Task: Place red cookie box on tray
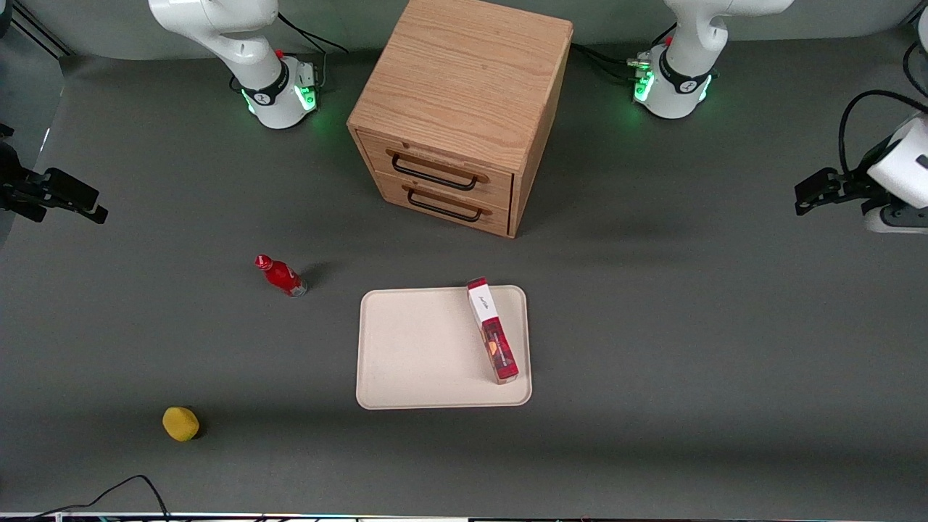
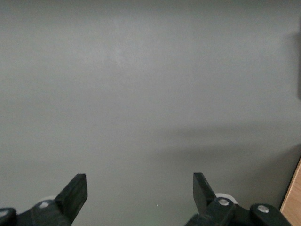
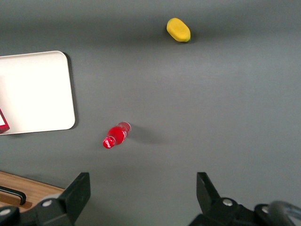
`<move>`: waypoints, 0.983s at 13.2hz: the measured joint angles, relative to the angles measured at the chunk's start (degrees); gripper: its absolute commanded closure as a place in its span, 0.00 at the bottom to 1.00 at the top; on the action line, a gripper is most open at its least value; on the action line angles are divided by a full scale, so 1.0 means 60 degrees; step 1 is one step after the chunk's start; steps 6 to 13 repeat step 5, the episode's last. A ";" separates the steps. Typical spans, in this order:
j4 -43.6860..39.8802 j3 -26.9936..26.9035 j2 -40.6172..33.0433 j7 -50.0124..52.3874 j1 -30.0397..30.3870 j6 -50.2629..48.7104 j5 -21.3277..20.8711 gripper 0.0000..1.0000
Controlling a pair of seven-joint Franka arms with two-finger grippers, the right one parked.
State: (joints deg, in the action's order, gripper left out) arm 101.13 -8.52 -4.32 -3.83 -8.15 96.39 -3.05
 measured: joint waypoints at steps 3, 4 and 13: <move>-0.0432 -0.0112 0.0182 0.0010 -0.0218 -0.0205 -0.0003 0.00; -0.0470 -0.0200 0.0261 0.0064 -0.0325 -0.0229 -0.0003 0.00; -0.0474 -0.0285 0.0320 0.0168 -0.0436 -0.0287 -0.0003 0.00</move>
